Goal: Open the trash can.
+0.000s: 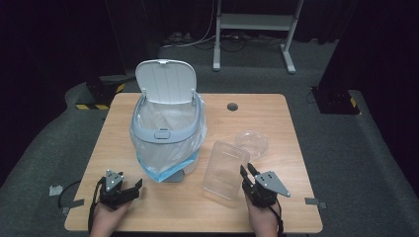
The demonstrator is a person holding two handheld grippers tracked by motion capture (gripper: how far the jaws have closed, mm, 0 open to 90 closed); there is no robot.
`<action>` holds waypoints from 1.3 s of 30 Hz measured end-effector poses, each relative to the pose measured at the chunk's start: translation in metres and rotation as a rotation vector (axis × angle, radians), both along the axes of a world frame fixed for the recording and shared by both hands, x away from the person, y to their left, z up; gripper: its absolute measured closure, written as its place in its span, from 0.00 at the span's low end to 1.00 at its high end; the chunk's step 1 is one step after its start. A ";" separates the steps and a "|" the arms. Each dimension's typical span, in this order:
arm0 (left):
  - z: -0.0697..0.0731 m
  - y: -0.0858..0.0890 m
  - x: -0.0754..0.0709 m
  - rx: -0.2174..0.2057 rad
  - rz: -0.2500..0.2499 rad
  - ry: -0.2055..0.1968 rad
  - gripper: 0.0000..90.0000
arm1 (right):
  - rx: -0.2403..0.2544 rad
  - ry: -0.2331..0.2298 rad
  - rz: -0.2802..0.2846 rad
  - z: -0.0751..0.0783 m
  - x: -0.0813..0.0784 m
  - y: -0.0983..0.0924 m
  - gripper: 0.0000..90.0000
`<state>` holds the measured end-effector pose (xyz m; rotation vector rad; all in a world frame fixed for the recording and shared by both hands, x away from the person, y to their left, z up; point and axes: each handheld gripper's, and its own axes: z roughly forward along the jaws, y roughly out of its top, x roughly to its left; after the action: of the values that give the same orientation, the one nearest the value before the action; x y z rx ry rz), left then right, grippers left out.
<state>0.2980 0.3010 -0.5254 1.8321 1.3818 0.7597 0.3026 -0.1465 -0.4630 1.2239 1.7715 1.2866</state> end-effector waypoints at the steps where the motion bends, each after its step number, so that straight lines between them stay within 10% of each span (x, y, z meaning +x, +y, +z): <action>1: 0.000 0.000 0.000 0.007 -0.002 0.005 0.22 | 0.001 0.001 -0.001 0.000 0.000 0.000 0.78; 39: -0.001 -0.003 0.000 0.032 -0.012 0.009 0.23 | -0.010 -0.017 0.030 0.001 -0.005 0.000 0.91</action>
<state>0.2983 0.2981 -0.5259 1.8691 1.3706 0.7718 0.2974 -0.1469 -0.4621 1.1817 1.7887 1.2994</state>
